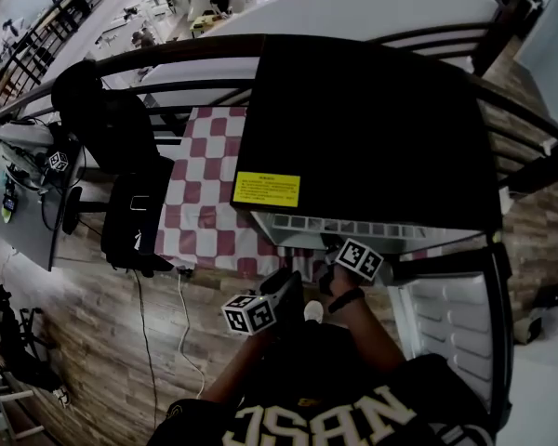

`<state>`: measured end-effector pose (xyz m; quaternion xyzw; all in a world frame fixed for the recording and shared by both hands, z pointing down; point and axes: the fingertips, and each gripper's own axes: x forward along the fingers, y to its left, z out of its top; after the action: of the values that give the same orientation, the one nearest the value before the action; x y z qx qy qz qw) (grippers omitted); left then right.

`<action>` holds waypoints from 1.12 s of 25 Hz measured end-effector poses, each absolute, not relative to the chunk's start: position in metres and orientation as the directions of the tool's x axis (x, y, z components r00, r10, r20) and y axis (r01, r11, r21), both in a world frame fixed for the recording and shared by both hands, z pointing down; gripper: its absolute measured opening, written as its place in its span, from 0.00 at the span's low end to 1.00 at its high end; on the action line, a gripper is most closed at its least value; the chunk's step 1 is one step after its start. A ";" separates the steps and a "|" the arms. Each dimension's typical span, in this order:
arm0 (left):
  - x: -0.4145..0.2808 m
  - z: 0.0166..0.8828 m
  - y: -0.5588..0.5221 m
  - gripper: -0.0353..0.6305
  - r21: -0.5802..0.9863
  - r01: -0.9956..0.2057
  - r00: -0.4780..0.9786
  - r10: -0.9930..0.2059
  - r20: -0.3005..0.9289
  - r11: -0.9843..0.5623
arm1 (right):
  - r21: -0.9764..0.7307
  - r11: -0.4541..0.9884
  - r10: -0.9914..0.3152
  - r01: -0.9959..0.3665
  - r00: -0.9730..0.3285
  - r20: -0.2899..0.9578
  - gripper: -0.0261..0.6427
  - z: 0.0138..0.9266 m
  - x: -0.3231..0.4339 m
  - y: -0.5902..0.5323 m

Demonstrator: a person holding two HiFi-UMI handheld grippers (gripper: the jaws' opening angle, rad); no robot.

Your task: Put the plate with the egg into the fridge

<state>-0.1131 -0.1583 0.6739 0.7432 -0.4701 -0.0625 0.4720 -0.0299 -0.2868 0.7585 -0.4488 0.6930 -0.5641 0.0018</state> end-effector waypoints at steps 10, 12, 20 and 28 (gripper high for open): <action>-0.120 0.661 -0.167 0.34 0.586 -0.789 0.486 -0.771 0.412 -0.184 | -0.303 0.367 -0.537 -0.880 -0.466 0.703 0.30 0.737 -0.004 -0.245; -0.121 0.644 -0.173 0.33 0.491 -0.836 0.462 -0.795 0.393 -0.244 | -0.227 0.429 -0.592 -0.875 -0.462 0.661 0.30 0.713 0.002 -0.234; -0.104 0.561 -0.183 0.16 0.221 -0.902 0.419 -0.876 0.240 -0.371 | -0.074 0.548 -0.769 -0.833 -0.536 0.348 0.10 0.574 0.013 -0.202; -0.071 0.505 -0.175 0.09 0.171 -0.885 0.457 -0.880 0.128 -0.434 | -0.047 0.536 -0.824 -0.843 -0.535 0.185 0.07 0.497 0.022 -0.181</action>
<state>-0.0708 -0.1747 0.5047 0.8467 -0.5211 0.0095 0.1069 0.0221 -0.1809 0.4972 -0.4770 0.8737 -0.0653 -0.0703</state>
